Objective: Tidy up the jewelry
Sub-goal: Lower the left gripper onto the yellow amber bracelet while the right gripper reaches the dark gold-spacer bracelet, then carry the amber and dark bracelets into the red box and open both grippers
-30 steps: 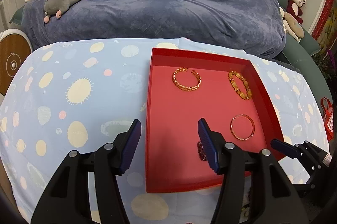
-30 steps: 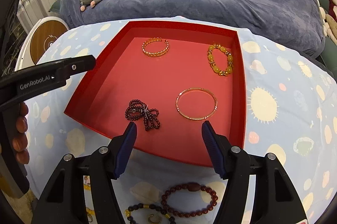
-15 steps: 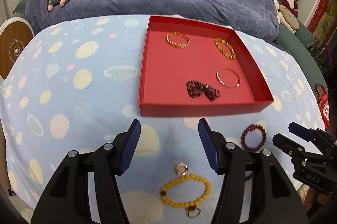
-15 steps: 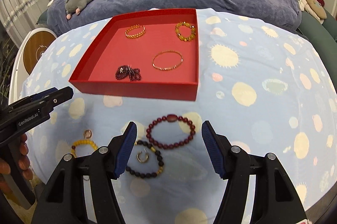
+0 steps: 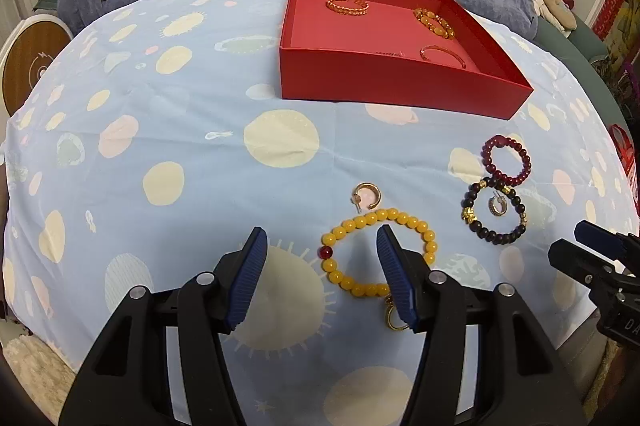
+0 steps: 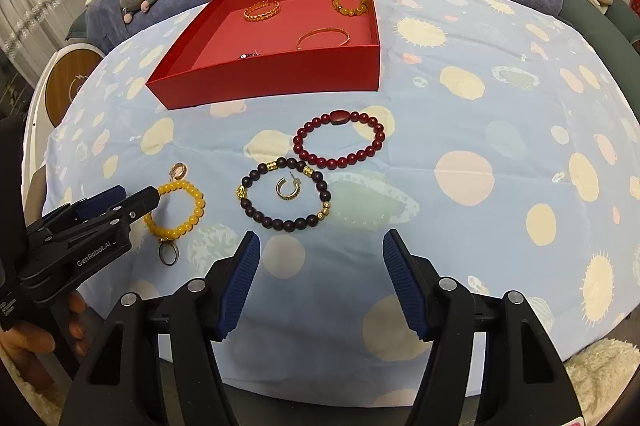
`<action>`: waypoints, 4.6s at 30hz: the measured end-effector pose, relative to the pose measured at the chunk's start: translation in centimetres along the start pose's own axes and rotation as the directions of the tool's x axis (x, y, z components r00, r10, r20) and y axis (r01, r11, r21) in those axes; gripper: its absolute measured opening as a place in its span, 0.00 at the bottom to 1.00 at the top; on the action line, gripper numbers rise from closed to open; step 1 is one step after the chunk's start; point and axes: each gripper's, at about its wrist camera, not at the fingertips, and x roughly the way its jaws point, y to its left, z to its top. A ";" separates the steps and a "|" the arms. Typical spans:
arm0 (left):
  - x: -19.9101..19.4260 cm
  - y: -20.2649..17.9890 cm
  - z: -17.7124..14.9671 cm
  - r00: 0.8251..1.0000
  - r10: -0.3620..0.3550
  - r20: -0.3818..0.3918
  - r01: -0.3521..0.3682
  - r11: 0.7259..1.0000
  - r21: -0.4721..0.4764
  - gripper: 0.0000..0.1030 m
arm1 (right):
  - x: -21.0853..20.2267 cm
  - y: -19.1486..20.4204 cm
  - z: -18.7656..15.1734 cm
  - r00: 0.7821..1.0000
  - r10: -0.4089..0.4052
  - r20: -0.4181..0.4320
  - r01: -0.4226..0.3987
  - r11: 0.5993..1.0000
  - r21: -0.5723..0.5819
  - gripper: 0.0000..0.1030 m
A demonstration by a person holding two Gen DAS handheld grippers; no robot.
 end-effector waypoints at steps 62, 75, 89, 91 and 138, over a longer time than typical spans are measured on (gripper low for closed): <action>-2.6 -0.7 -0.9 0.994 -0.083 0.070 0.083 0.996 -0.006 0.07 | -1.2 0.0 1.2 0.998 0.014 0.055 -0.015 1.000 0.013 0.08; -5.8 -1.5 -0.8 0.989 -0.113 0.096 0.112 0.994 0.014 0.07 | -4.1 0.4 -0.2 0.996 0.050 0.076 -0.051 0.999 0.002 0.08; -9.4 -3.7 3.2 0.977 -0.167 0.133 0.154 0.983 0.100 0.07 | -6.7 0.4 2.9 0.986 0.071 0.148 -0.069 0.997 -0.022 0.08; -9.6 -3.9 4.5 0.974 -0.174 0.148 0.158 0.981 0.112 0.07 | -6.8 0.5 4.2 0.984 0.078 0.161 -0.074 0.997 -0.031 0.08; 3.2 -1.6 22.1 0.981 -0.060 0.187 0.057 0.998 0.020 0.49 | 4.6 -0.1 21.3 0.980 0.009 0.197 0.001 0.999 -0.051 0.40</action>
